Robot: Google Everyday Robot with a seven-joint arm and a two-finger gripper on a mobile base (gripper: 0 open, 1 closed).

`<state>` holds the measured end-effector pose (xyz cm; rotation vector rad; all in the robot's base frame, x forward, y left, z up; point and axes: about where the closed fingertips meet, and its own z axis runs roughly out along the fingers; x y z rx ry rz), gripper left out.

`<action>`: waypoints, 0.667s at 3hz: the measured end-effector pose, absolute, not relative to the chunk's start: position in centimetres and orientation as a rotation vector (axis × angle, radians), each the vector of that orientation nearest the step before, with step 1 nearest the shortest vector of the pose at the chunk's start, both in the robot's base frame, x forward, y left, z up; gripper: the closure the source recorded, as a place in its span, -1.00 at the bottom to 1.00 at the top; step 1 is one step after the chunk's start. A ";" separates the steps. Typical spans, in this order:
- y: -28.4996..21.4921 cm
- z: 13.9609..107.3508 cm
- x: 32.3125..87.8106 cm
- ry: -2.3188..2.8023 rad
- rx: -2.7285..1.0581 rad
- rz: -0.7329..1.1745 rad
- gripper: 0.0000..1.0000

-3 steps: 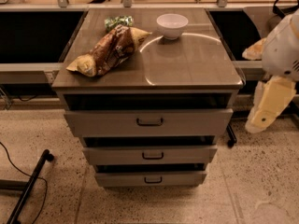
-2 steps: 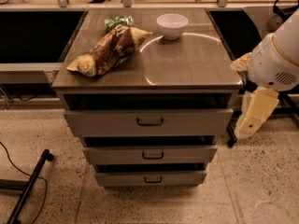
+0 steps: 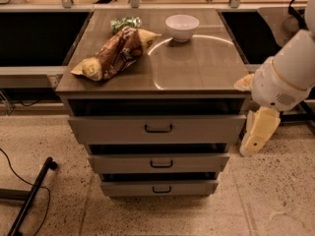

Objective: Open top drawer

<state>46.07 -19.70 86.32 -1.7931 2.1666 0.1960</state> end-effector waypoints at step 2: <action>-19.5 76.9 46.4 2.154 -1.816 0.379 -1.00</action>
Offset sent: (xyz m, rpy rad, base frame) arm 0.0056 0.0003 -0.1450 0.1326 0.1283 0.0457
